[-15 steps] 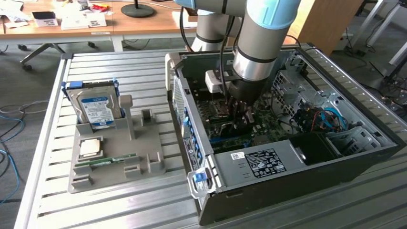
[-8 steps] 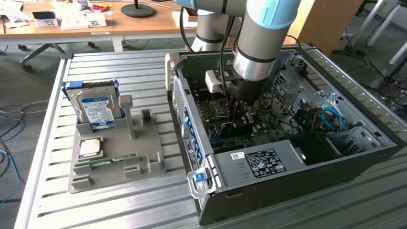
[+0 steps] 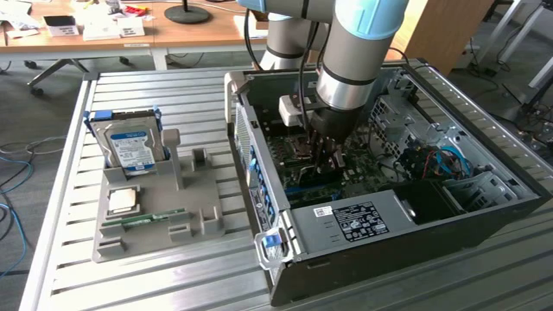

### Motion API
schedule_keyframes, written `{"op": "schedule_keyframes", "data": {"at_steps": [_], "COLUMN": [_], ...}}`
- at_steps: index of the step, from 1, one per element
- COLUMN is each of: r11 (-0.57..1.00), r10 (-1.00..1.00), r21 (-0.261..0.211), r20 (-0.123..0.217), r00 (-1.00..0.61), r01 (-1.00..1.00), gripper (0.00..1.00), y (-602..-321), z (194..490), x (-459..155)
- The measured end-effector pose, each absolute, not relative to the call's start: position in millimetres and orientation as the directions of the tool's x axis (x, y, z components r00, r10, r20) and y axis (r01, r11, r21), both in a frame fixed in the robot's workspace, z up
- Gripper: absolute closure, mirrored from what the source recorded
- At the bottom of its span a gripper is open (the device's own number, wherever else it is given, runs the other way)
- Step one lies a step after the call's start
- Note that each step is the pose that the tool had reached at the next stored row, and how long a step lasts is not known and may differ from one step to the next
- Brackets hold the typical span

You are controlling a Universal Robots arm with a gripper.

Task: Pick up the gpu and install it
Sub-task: 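Insert the gpu into the slot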

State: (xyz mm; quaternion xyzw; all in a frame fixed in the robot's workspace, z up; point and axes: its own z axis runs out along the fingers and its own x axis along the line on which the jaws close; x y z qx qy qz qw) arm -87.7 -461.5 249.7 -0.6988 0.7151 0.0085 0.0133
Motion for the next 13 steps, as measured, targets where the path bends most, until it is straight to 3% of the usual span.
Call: {"op": "schedule_keyframes", "data": {"at_steps": [13], "r11": [0.023], "r10": [-0.999], "r21": [-0.006], "r20": [-0.031], "r00": [-0.023], "r01": [-1.0], "gripper": [0.73], "y": [-461.5], "z": [248.5], "x": [-90.0]}}
